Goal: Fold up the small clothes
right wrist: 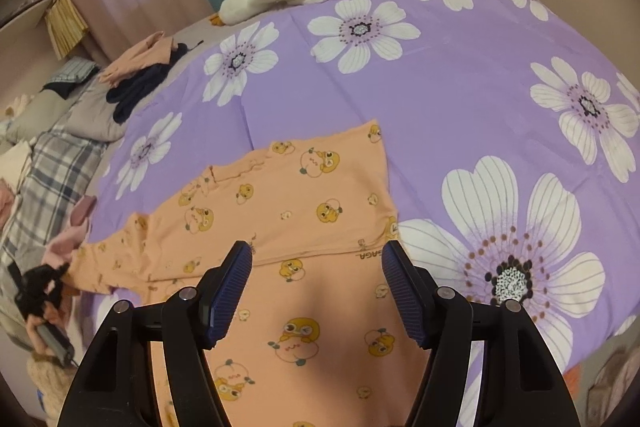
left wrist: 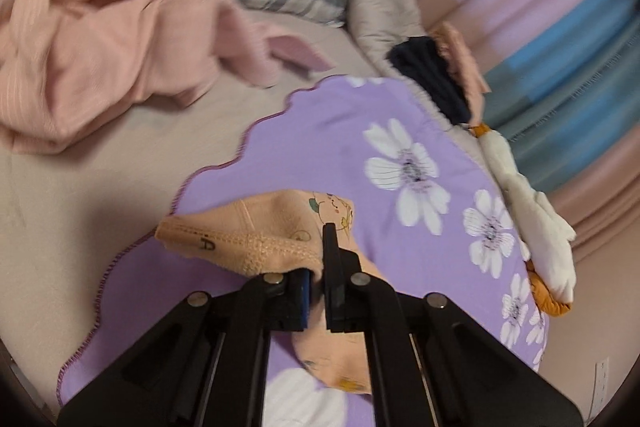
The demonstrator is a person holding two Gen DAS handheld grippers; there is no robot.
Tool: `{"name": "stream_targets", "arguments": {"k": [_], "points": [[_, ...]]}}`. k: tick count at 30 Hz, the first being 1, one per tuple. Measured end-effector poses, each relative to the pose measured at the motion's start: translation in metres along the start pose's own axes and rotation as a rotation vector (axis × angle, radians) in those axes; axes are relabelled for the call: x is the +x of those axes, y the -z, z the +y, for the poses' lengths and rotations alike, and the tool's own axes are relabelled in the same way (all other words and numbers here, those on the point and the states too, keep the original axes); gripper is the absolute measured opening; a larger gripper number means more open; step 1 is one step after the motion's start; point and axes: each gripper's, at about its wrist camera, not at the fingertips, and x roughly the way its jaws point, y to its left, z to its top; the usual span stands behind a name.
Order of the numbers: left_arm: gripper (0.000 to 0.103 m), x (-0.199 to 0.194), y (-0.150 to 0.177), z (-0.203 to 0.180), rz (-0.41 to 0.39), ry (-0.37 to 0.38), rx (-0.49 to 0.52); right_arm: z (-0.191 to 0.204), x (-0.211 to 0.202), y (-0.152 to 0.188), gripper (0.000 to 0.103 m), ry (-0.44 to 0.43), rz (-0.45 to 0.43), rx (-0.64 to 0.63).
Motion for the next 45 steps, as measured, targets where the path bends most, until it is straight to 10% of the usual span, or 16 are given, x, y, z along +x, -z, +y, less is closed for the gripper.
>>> {"name": "stream_targets", "arguments": {"k": [45], "points": [[0.003,0.020,0.155,-0.228,0.256,0.203,0.541,-0.057,-0.014,0.010,0.067,-0.022,-0.048,0.120]]}}
